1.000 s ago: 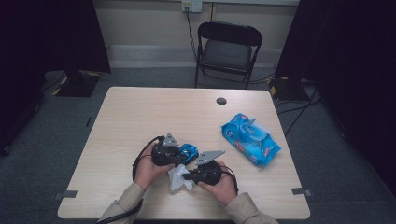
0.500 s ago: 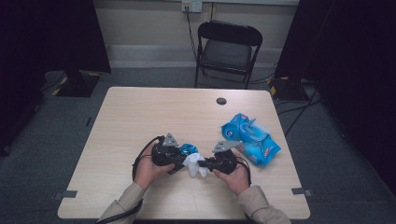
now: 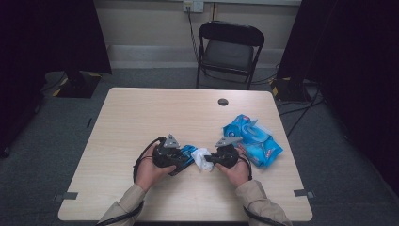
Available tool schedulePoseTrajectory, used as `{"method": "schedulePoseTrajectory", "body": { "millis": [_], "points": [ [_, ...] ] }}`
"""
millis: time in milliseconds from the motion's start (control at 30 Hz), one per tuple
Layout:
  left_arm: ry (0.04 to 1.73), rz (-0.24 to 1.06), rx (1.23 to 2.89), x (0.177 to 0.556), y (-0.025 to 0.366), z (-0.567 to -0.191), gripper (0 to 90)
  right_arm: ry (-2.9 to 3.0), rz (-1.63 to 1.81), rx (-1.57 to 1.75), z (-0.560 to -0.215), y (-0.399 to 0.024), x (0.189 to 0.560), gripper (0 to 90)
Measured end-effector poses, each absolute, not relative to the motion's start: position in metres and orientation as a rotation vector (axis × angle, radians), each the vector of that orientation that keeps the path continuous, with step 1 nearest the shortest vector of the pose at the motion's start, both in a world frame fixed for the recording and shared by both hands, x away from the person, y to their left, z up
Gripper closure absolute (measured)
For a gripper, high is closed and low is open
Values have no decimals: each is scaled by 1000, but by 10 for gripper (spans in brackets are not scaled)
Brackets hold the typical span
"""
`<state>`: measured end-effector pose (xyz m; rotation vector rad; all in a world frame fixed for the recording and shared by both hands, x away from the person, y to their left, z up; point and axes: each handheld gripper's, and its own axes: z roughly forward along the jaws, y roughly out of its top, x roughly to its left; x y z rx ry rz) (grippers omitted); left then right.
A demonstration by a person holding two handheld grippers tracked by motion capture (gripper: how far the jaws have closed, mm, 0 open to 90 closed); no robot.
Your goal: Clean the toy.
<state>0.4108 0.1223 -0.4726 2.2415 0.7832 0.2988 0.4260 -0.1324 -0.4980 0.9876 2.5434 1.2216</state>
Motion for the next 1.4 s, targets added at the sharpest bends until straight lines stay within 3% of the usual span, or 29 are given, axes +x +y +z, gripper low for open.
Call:
{"method": "schedulePoseTrajectory", "body": {
  "millis": [567, 1400],
  "points": [
    [787, 304, 2230, 410, 122, -474, 514, 2525, 1282, 1013, -503, -123, 429, 850],
    [791, 307, 2235, 409, 122, -473, 514, 2581, 1333, 931, -505, -101, 405, 853]
  ]
}}
